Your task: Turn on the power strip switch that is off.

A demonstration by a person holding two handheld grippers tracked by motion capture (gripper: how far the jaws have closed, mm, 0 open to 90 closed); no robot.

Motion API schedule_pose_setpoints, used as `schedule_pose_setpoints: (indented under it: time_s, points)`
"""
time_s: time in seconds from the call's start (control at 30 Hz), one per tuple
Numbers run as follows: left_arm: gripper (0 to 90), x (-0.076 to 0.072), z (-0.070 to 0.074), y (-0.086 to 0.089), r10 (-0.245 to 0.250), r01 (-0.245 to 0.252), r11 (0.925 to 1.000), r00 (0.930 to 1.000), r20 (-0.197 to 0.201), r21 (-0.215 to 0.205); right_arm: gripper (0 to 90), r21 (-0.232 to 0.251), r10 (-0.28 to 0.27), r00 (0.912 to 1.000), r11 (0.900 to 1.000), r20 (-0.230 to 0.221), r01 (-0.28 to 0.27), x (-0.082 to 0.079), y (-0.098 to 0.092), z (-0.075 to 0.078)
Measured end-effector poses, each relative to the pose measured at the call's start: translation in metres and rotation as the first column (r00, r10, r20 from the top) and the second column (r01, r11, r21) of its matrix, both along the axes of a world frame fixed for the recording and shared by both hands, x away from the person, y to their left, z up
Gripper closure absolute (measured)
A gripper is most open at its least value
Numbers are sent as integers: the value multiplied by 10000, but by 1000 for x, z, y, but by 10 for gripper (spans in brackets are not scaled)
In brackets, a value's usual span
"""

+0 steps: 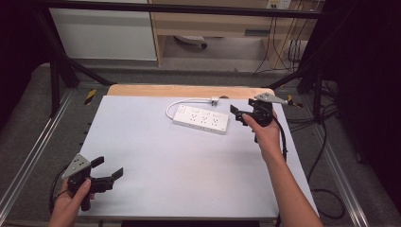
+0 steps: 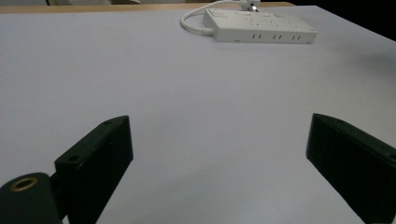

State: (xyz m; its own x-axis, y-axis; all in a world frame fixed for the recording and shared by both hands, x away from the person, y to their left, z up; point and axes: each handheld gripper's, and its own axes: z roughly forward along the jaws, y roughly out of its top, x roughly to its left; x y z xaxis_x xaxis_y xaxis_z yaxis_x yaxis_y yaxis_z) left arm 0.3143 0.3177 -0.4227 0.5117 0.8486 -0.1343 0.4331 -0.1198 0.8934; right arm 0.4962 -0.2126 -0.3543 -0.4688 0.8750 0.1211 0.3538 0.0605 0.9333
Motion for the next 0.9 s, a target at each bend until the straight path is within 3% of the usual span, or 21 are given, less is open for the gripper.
schedule_pose_setpoints:
  time_s: [0.37, 0.9]
  points:
    - [73, 0, 0, 0, -12, 12, 10000, 10000, -32, 8, 48, 77, -374, 9991, 9993, -194, 375, 14, 1, -6]
    - [73, 1, -1, 0, 9, -9, 10000, 10000, -97, -37, 73, 103, -648, 9976, 9978, -235, 651, 31, 7, -12]
